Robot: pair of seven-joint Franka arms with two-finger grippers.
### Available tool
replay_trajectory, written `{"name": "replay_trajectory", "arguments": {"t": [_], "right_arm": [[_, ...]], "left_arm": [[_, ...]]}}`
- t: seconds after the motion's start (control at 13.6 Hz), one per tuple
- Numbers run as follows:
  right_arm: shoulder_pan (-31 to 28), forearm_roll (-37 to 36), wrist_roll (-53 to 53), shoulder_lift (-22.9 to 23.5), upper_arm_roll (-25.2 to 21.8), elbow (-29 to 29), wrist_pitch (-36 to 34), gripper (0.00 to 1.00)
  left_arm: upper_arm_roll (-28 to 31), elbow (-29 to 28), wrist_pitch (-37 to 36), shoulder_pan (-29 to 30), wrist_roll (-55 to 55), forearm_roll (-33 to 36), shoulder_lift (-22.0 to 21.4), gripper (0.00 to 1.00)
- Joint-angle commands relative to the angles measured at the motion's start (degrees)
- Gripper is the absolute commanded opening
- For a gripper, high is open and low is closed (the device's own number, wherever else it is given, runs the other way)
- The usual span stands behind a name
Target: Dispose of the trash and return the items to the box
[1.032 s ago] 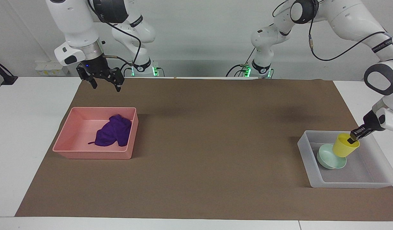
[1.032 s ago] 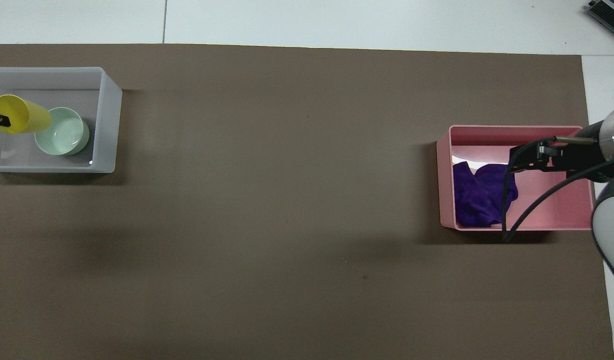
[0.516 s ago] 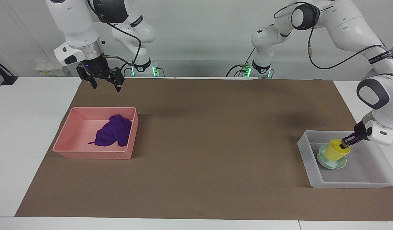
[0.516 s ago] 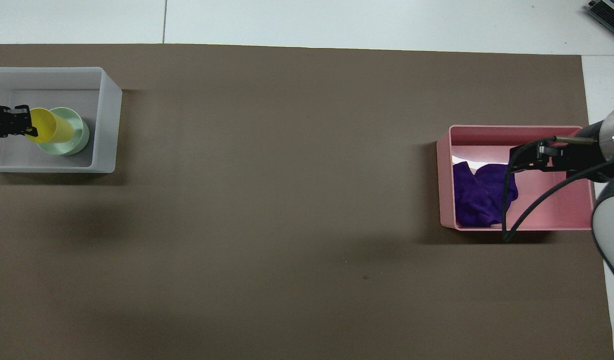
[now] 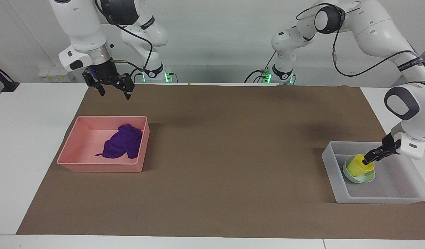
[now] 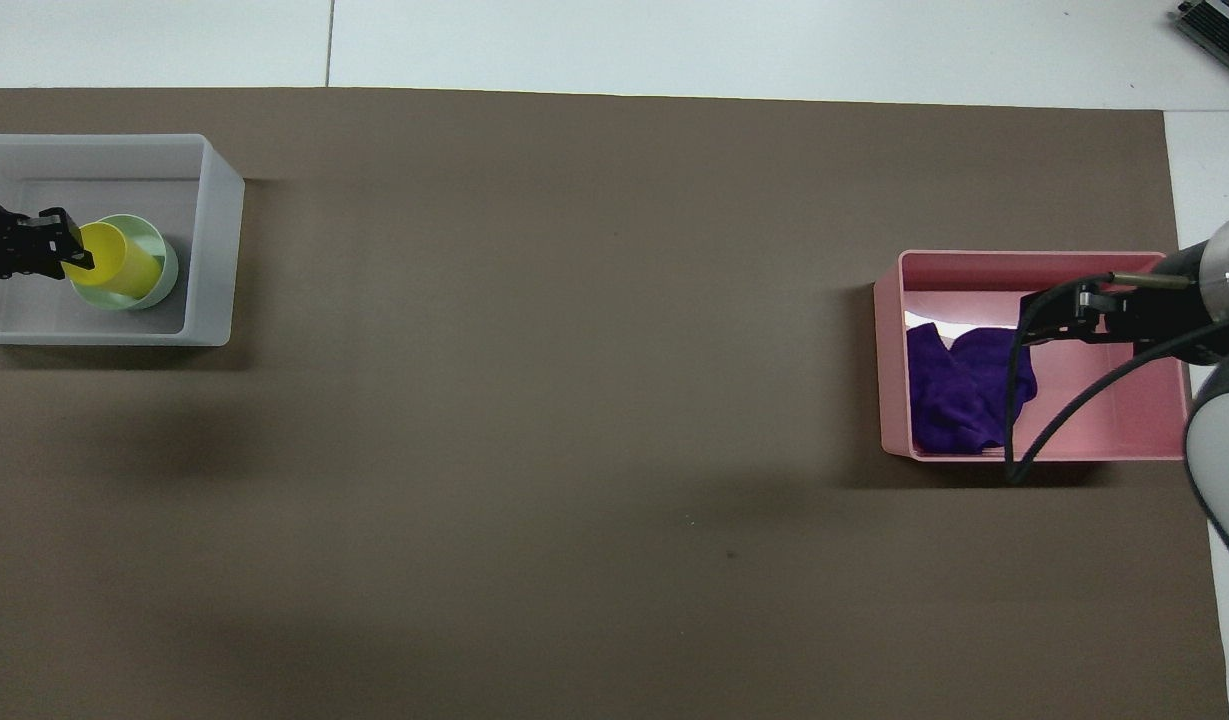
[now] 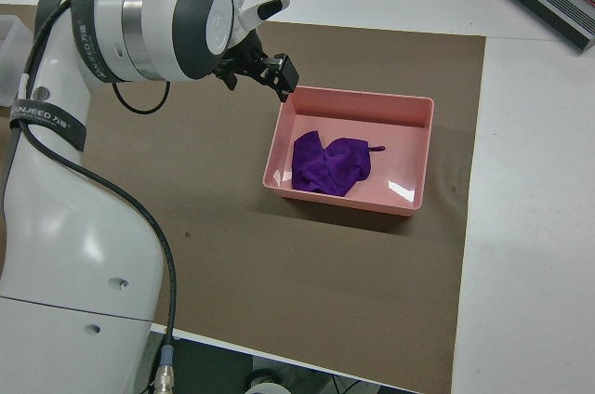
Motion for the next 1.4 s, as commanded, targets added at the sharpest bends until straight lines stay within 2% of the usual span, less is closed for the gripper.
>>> {"name": "replay_trajectory", "arguments": {"t": [0.0, 0.15, 0.37, 0.52, 0.66, 0.74, 1.11, 1.33], "right_arm": [[-1.0, 1.2, -1.5, -0.4, 0.4, -0.1, -0.7, 1.0], [-1.0, 1.2, -1.5, -0.4, 0.4, -0.1, -0.7, 1.0], [-1.1, 1.2, -1.5, -0.4, 0.4, -0.1, -0.7, 1.0], [-1.1, 1.2, -1.5, -0.4, 0.4, -0.1, -0.7, 1.0], [-1.0, 1.2, -1.5, -0.4, 0.4, -0.1, -0.7, 1.0], [-1.1, 1.2, -1.5, -0.4, 0.4, -0.1, -0.7, 1.0], [-1.1, 1.2, -1.5, -0.4, 0.4, -0.1, -0.7, 1.0], [-1.0, 1.2, -1.7, -0.4, 0.4, -0.1, -0.7, 1.0]], "left_arm": [[-0.5, 0.0, -1.6, -1.6, 0.3, 1.4, -5.4, 1.0], [-0.7, 0.0, -5.1, -3.2, 0.2, 1.4, -10.9, 1.0], [-0.8, -0.6, -17.0, -8.1, -0.3, 1.4, -19.0, 1.0], [-1.0, -2.0, -24.3, -11.0, -1.8, 1.4, -22.3, 1.0], [-1.3, -10.1, -22.6, -15.3, -2.5, 7.7, -27.6, 1.0], [-1.3, -12.9, -21.3, -15.3, -2.9, 7.7, -30.1, 1.0], [-1.8, -11.5, -22.9, -14.5, -7.6, 3.7, -30.7, 1.0], [-1.2, -11.2, -22.9, -14.9, -7.6, 4.2, -30.0, 1.0]]}}
